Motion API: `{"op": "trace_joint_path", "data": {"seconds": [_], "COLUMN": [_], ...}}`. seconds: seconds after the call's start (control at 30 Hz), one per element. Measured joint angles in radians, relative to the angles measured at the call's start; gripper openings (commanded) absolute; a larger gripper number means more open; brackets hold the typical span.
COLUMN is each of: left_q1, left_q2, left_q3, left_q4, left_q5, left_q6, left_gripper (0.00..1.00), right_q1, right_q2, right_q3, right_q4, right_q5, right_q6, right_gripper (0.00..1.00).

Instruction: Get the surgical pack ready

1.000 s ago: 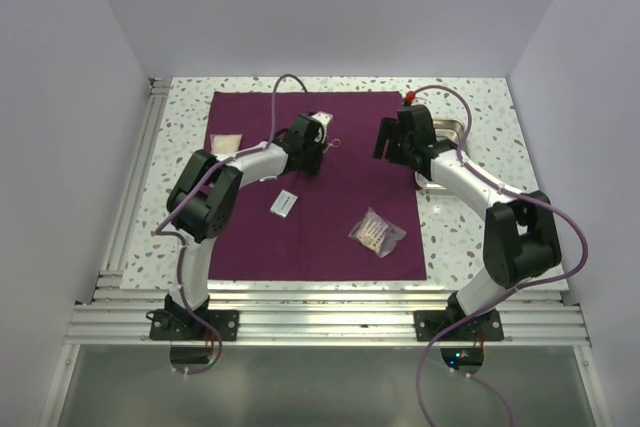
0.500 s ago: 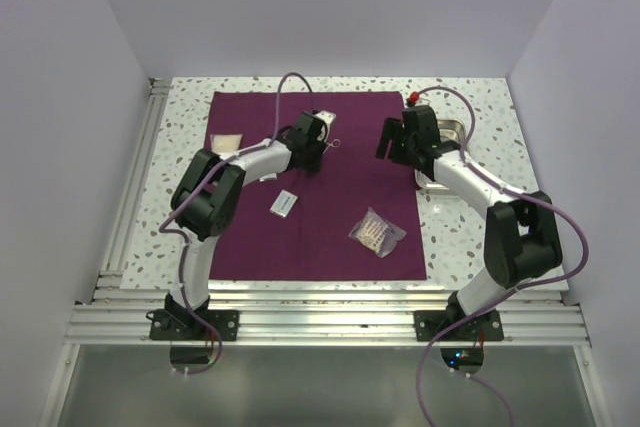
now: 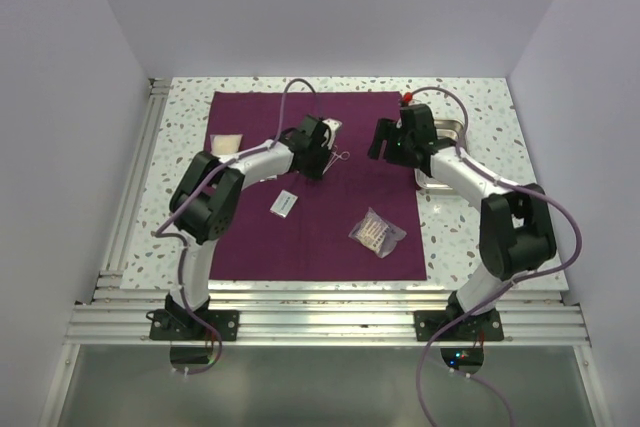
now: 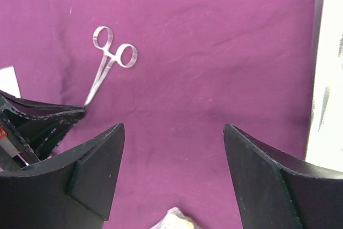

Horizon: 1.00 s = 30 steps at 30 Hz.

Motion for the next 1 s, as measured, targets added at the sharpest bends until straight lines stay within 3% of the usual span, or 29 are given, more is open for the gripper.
{"op": "trace_joint_path", "data": {"seconds": [0.2, 0.67, 1.0], "left_q1": [-0.002, -0.005, -0.005], "left_q2": [-0.052, -0.095, -0.116], "left_q3": [-0.060, -0.167, -0.177], "left_q4": [-0.017, 0.045, 0.085], "left_q5": [0.093, 0.234, 0.287], "left_q6": [-0.032, -0.134, -0.185], "left_gripper": [0.00, 0.00, 0.00], "right_q1": [0.000, -0.011, -0.011], "right_q2": [0.055, 0.153, 0.204], "right_q3": [0.028, 0.053, 0.019], "right_q4": [-0.003, 0.007, 0.032], "right_q5": [-0.078, -0.261, -0.311], "right_q6": [0.012, 0.080, 0.104], "right_gripper": [0.87, 0.85, 0.83]}}
